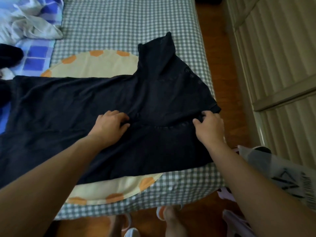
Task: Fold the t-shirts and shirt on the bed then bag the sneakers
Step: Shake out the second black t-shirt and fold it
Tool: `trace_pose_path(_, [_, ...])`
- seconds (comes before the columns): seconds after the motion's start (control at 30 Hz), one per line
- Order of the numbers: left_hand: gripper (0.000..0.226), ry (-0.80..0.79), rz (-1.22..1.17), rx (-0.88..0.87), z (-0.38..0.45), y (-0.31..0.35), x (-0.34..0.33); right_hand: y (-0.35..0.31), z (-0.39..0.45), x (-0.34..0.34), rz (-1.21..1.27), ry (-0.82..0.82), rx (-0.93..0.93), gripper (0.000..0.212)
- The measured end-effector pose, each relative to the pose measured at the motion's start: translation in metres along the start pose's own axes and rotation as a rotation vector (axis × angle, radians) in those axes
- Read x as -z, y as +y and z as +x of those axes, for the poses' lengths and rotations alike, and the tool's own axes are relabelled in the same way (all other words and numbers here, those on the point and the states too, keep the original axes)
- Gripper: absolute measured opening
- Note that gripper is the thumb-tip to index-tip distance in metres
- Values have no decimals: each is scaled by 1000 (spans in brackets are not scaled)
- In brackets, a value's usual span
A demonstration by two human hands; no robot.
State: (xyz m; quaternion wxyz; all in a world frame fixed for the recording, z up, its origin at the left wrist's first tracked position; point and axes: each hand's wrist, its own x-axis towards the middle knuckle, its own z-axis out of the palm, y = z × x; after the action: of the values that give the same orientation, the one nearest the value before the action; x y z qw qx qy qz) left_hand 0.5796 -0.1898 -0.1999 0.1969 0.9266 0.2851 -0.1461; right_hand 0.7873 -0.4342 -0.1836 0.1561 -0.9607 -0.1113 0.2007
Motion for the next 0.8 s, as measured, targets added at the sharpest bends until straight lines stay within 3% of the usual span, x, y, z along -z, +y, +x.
trace_pose_path(0.17, [27,-122,44,37,4,-6,6,8,-1,4,184,-35,-27,31])
trace_pose_path(0.33, [28,-30,156,58,-22,-59,21,2,-9,3,343,-42,-99,55])
trace_pose_path(0.43, [33,-43,269,174,-53,-116,34,-4,-13,-8,321,6,-120,55])
trace_pose_path(0.57, [25,-20,381,269,-83,-187,49,-14,-18,-5,320,51,-149,45])
trace_pose_path(0.73, [6,155,307,258,-134,-209,68,-16,-59,31,405,86,-159,30])
trace_pose_path(0.8, [17,216,274,259,-163,-206,64,-5,-86,45,385,62,-159,13])
